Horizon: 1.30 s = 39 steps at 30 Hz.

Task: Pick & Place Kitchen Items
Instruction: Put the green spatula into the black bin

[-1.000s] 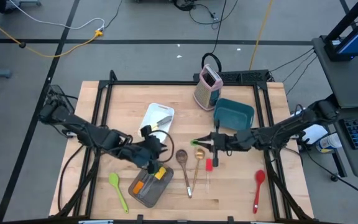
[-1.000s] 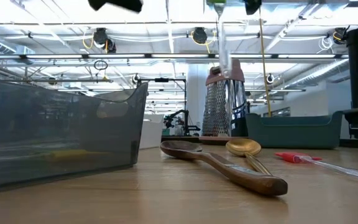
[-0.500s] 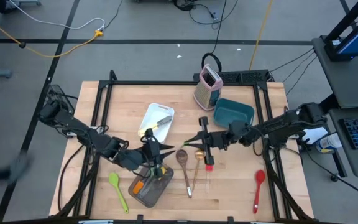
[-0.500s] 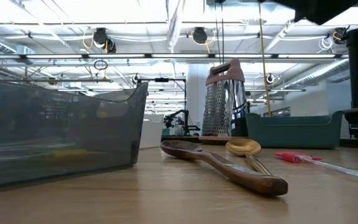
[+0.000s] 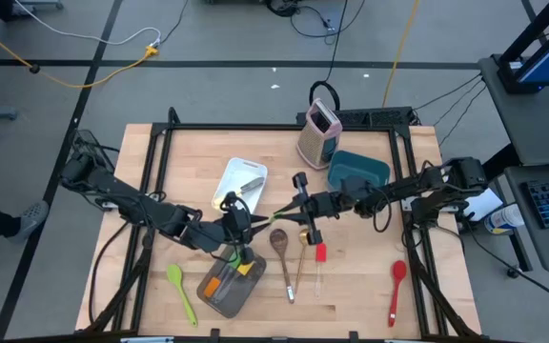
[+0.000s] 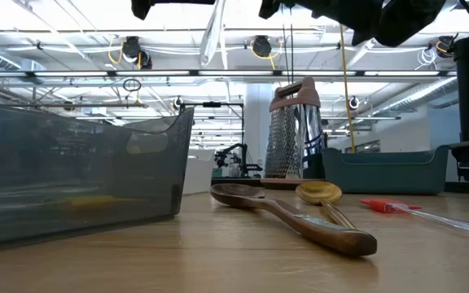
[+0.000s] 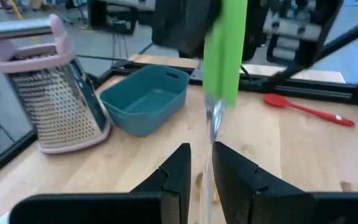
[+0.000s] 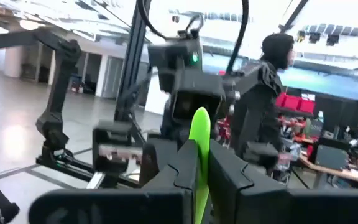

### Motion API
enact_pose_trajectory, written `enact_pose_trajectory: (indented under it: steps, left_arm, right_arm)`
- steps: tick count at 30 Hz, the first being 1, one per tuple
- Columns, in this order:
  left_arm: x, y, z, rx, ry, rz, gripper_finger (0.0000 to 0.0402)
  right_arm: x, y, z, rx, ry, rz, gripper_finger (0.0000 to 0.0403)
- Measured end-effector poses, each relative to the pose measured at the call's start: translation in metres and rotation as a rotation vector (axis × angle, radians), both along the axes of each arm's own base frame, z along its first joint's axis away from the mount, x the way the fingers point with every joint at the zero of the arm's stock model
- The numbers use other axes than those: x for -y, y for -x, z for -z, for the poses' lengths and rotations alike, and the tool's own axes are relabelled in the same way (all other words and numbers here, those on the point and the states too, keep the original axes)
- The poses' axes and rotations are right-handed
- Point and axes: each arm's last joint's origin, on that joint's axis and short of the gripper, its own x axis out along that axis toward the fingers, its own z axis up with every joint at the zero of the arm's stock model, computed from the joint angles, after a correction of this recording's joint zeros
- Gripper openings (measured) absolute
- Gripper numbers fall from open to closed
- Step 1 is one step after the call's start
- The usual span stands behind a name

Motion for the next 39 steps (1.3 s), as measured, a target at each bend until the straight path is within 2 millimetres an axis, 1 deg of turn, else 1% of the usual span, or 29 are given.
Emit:
enact_pose_trajectory:
  steps: [9,15,20,24,32,36,39]
  left_arm:
    - [-0.003,0.001,0.01,-0.014,0.019,0.0,0.0072]
    - [-0.006,0.0,0.011,-0.011,0.023,-0.008,0.0072]
    - [-0.004,-0.001,0.01,-0.018,0.038,0.068,0.0072]
    - [-0.003,-0.001,0.011,-0.021,0.061,0.093,0.0072]
    - [-0.01,-0.001,0.016,-0.07,0.083,0.059,0.0072]
    - [-0.011,0.001,0.021,-0.128,0.09,0.101,0.0072]
    - [-0.01,0.0,0.02,-0.128,0.099,0.119,0.0072]
  right_arm:
    - [-0.001,0.001,-0.003,0.034,-0.006,-0.003,0.0013]
    - [-0.001,0.002,-0.005,0.052,-0.006,-0.003,0.0013]
    - [-0.001,0.002,-0.004,0.047,-0.006,-0.005,0.0013]
    - [-0.001,0.001,-0.004,0.042,-0.006,-0.005,0.0013]
    - [-0.001,-0.001,0.003,-0.035,-0.001,-0.003,0.0013]
    - [0.0,-0.002,0.005,-0.062,0.001,-0.001,0.0013]
    - [0.0,-0.002,0.005,-0.064,0.001,0.0,0.0013]
